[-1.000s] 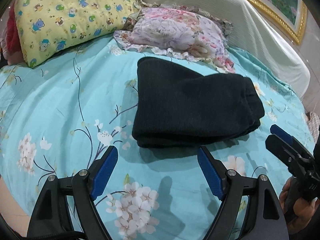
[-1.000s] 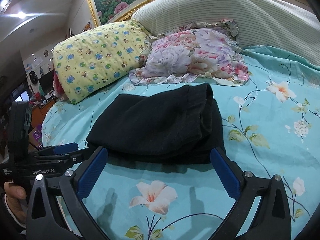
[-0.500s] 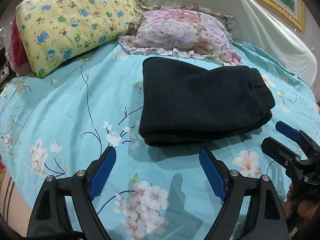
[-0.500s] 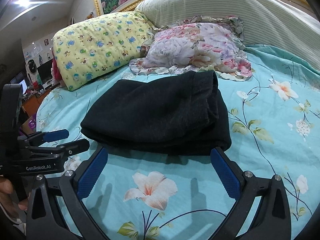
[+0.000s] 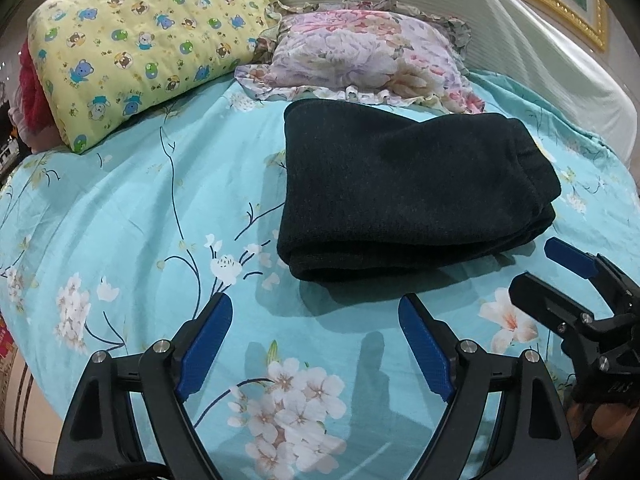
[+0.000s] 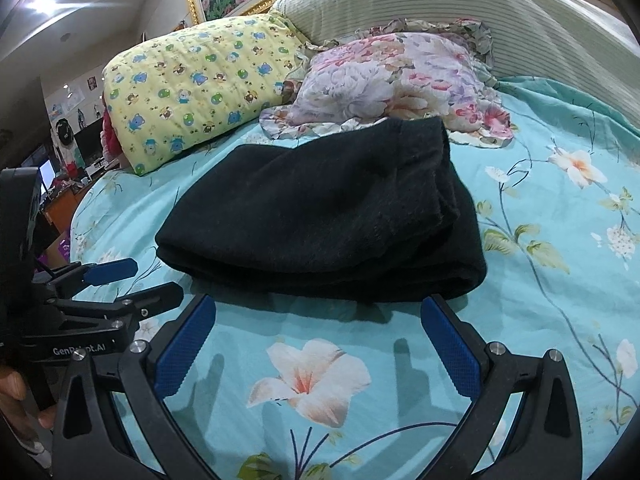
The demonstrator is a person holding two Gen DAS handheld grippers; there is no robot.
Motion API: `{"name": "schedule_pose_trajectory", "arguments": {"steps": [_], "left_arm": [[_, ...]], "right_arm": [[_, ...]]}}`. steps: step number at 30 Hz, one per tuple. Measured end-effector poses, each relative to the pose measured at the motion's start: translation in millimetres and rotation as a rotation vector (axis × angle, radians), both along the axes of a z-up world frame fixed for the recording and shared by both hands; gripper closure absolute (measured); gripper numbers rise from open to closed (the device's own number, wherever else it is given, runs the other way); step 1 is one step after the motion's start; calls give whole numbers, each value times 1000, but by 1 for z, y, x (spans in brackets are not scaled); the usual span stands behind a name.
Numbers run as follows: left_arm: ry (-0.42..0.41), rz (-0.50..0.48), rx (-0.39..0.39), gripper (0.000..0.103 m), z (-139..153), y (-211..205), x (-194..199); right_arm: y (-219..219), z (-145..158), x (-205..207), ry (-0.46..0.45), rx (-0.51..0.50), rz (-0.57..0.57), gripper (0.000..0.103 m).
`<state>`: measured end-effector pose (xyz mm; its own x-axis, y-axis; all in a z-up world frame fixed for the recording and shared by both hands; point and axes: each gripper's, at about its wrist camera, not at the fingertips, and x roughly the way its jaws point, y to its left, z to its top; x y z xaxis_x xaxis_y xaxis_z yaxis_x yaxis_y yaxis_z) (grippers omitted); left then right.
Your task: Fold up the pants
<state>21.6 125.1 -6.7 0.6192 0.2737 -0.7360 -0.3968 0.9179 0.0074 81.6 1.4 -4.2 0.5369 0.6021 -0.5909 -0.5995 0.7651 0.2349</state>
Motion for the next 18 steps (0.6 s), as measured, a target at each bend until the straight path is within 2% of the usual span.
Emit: {"name": "schedule_pose_trajectory", "arguments": {"steps": [18], "left_arm": [[-2,8,11,17,-3,3,1]], "right_arm": [[11,0,-1,-7,-8,24,1]]}}
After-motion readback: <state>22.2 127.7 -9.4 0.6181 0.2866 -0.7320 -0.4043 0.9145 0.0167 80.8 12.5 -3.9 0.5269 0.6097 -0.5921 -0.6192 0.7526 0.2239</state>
